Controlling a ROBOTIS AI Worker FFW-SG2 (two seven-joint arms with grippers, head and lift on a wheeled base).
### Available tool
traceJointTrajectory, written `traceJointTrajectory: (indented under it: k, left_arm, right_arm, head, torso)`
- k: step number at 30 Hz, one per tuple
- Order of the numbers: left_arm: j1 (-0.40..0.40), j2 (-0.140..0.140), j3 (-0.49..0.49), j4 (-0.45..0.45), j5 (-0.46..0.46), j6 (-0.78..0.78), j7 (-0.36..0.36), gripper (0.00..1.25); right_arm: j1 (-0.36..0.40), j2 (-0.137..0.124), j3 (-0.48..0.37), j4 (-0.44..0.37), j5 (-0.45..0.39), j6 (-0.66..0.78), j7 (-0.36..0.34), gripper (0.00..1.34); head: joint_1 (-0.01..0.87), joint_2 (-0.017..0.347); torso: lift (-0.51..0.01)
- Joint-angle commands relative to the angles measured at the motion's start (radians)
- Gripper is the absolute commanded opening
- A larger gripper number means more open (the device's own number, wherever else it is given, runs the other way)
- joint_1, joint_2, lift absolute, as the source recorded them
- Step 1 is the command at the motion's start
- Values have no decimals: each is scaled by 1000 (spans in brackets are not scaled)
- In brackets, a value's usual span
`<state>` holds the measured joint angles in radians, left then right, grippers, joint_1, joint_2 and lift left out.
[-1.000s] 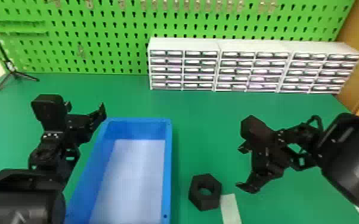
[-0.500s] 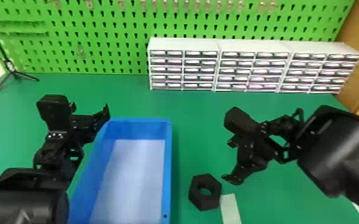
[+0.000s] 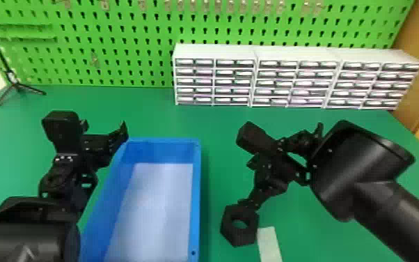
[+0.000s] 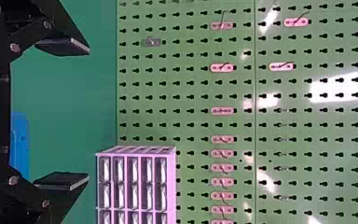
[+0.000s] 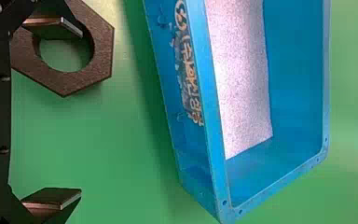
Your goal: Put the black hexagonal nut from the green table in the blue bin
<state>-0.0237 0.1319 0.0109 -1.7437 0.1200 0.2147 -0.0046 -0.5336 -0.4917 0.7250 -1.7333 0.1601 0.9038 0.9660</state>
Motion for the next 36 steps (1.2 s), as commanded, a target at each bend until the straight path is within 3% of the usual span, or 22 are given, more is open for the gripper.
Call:
traceJointTrajectory:
  k: [1,15,36]
  left_arm:
    - [1,0,1,0,1,0,0,942]
    - [1,0,4,0,4,-3,0,942]
    - [-1,0,11,0,7,-6,0,942]
  right_arm:
    - [0,42,2,51,39,1,11,1223]
    - [-17,104,54,179,104,-45,20,1170]
    - [-40,94,93,265,91,-86,19,1152]
  head:
    - [683,28]
    - [683,28]
    - [683,28]
  torso:
    - [-96]
    - [-96]
    - [-96]
